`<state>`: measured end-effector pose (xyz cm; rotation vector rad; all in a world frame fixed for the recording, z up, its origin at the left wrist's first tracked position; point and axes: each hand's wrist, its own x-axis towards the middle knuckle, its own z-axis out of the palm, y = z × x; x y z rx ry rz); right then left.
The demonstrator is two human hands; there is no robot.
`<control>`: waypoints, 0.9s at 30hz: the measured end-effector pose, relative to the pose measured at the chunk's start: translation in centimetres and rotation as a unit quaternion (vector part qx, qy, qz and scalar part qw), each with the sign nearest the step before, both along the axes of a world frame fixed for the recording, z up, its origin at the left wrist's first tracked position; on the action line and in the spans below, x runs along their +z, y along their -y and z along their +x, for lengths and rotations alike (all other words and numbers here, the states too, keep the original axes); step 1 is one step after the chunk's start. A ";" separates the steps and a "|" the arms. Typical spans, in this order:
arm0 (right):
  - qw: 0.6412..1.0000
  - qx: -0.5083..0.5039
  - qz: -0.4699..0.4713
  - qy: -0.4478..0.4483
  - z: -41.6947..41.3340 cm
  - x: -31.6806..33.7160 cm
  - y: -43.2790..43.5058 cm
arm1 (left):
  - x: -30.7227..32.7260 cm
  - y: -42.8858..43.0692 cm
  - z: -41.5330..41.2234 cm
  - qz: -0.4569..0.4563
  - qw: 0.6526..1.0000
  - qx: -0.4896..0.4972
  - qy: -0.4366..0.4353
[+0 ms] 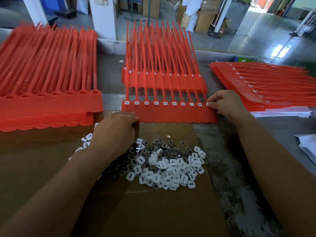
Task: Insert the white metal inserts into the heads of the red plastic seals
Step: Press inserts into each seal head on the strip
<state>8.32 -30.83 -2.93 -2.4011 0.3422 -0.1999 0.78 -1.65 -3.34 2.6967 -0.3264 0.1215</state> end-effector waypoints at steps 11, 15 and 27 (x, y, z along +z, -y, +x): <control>0.995 -0.049 0.086 -0.023 0.3 0.7 -0.1 | 0.1 0.0 0.0 0.005 1.000 -0.002 -0.003; 0.994 -0.055 0.071 -0.057 0.7 1.1 -0.2 | 0.2 0.1 0.0 0.008 1.000 -0.001 -0.003; 0.995 -0.078 0.063 -0.029 0.8 0.3 -0.5 | 0.1 0.1 0.0 0.002 1.000 0.000 -0.006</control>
